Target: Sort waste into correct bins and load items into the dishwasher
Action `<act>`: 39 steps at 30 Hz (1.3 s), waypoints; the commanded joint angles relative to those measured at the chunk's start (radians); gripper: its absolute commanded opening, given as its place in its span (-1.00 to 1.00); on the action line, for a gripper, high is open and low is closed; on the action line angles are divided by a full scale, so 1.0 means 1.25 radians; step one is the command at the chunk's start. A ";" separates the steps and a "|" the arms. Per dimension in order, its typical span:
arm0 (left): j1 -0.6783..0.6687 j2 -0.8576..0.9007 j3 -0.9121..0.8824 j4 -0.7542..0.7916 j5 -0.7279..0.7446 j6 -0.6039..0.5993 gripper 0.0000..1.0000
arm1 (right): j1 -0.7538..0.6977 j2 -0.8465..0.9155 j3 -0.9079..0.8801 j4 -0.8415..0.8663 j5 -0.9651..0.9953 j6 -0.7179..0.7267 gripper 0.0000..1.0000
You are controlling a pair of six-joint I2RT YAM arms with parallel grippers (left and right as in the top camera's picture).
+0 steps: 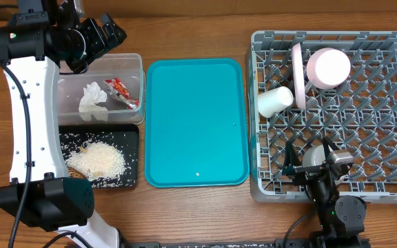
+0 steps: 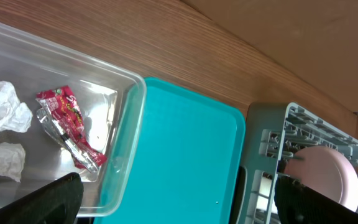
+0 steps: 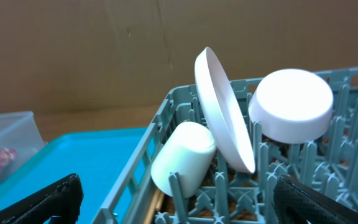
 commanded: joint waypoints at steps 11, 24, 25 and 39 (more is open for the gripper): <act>-0.002 -0.006 0.010 0.000 -0.005 0.024 1.00 | 0.002 -0.010 -0.009 0.005 0.008 -0.133 1.00; -0.002 -0.006 0.010 0.000 -0.005 0.024 1.00 | 0.002 -0.009 -0.009 0.005 0.008 -0.133 1.00; -0.002 -0.006 0.010 0.000 -0.005 0.024 1.00 | 0.002 -0.009 -0.009 0.005 0.008 -0.133 1.00; -0.002 -0.006 0.010 0.000 -0.005 0.024 1.00 | 0.002 -0.009 -0.009 0.005 0.008 -0.133 1.00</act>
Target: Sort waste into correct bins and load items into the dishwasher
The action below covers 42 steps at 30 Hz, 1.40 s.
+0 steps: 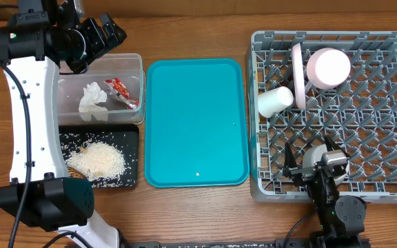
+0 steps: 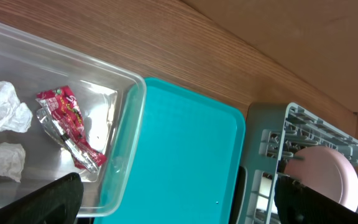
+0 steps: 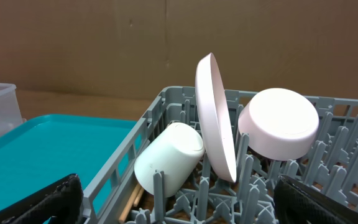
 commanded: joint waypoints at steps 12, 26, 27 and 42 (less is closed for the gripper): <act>-0.022 -0.049 0.010 -0.004 -0.052 0.024 1.00 | 0.002 -0.009 -0.009 0.005 0.008 -0.005 1.00; -0.135 -0.333 0.010 -0.005 -0.065 0.024 1.00 | 0.002 -0.009 -0.009 0.005 0.008 -0.005 1.00; -0.138 -0.350 0.010 -0.005 -0.065 0.024 1.00 | 0.002 -0.009 -0.009 0.005 0.008 -0.005 0.99; -0.139 -0.510 -0.049 -0.005 -0.065 0.024 1.00 | 0.002 -0.009 -0.009 0.005 0.008 -0.005 1.00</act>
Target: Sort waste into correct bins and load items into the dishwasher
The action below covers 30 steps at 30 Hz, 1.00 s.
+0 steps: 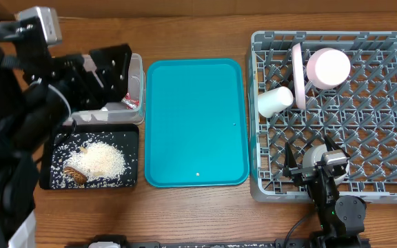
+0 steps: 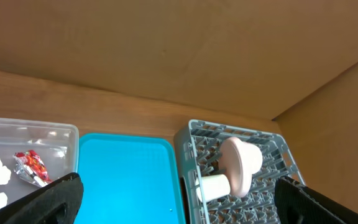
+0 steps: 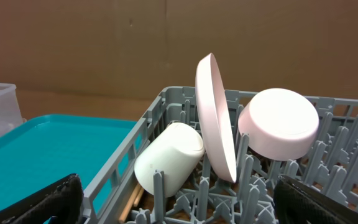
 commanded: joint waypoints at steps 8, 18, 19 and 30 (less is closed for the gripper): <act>-0.005 -0.156 -0.249 -0.005 -0.009 0.024 1.00 | 0.002 -0.009 -0.009 0.005 0.008 -0.005 1.00; -0.005 -0.336 -0.566 -0.001 -0.009 0.021 1.00 | 0.002 -0.009 -0.009 0.005 0.008 -0.005 1.00; -0.005 -0.353 -0.595 0.001 -0.008 0.021 1.00 | 0.002 -0.009 -0.009 0.005 0.008 -0.005 1.00; -0.005 -0.559 -0.932 0.121 -0.054 0.021 1.00 | 0.002 -0.009 -0.009 0.005 0.008 -0.005 0.99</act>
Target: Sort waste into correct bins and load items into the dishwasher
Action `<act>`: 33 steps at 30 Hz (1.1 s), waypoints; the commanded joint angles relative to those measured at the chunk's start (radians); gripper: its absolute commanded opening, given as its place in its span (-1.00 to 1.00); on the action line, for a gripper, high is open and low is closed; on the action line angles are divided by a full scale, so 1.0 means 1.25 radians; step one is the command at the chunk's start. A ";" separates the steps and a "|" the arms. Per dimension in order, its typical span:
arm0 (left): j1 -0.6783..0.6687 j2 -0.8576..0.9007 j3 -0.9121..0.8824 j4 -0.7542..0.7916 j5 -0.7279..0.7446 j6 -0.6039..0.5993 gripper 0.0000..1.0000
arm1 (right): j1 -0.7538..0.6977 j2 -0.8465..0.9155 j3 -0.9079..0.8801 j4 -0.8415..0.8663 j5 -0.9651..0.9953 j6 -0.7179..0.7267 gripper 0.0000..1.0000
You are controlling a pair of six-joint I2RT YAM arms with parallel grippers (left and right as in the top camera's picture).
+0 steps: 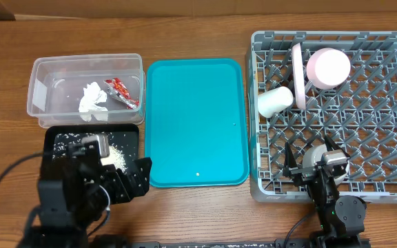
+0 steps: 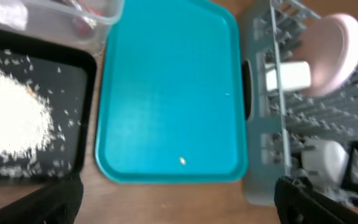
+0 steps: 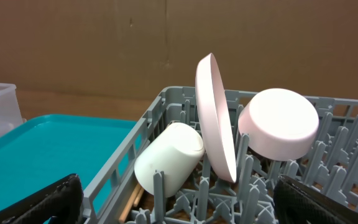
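The grey dish rack (image 1: 391, 186) at the right holds a pink plate (image 1: 298, 65) on edge, a pink bowl (image 1: 328, 67) and a white cup (image 1: 275, 101) on its side. The same plate (image 3: 213, 118), bowl (image 3: 278, 121) and cup (image 3: 169, 158) show in the right wrist view. A clear bin (image 1: 40, 76) at the back left holds crumpled tissue (image 1: 92, 98) and a red wrapper (image 1: 124, 93). My left gripper (image 1: 138, 178) stands open and empty at the front left. My right gripper (image 1: 310, 150) stands open and empty over the rack's front.
A black tray (image 1: 131, 138) with rice (image 2: 14, 118) lies in front of the clear bin, partly under my left arm. The teal tray (image 1: 195, 83) in the middle carries only a small crumb (image 1: 198, 173). A wooden stick (image 3: 132, 202) lies under the rack's near corner.
My left arm was high over the back-left bins and is now low at the table's front left, its camera looking down on the teal tray. The right arm has not moved.
My left gripper stood open over the clear bin at the back left, and the right gripper sat over the rack's front, shifting slightly. The left arm then loomed high over the bins, and now sits at the front left. No object has moved.
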 commanded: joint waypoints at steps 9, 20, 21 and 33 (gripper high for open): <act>0.005 -0.214 -0.379 0.548 -0.037 0.022 1.00 | 0.002 -0.009 -0.009 0.005 0.008 -0.005 1.00; 0.054 -0.328 -0.609 0.849 -0.077 0.022 1.00 | 0.002 -0.009 -0.009 0.005 0.008 -0.005 1.00; 0.054 -0.336 -0.624 0.859 -0.089 0.021 0.99 | 0.002 -0.009 -0.009 0.005 0.008 -0.005 1.00; 0.053 -0.444 -0.744 0.880 -0.194 0.022 1.00 | 0.002 -0.009 -0.009 0.005 0.008 -0.005 1.00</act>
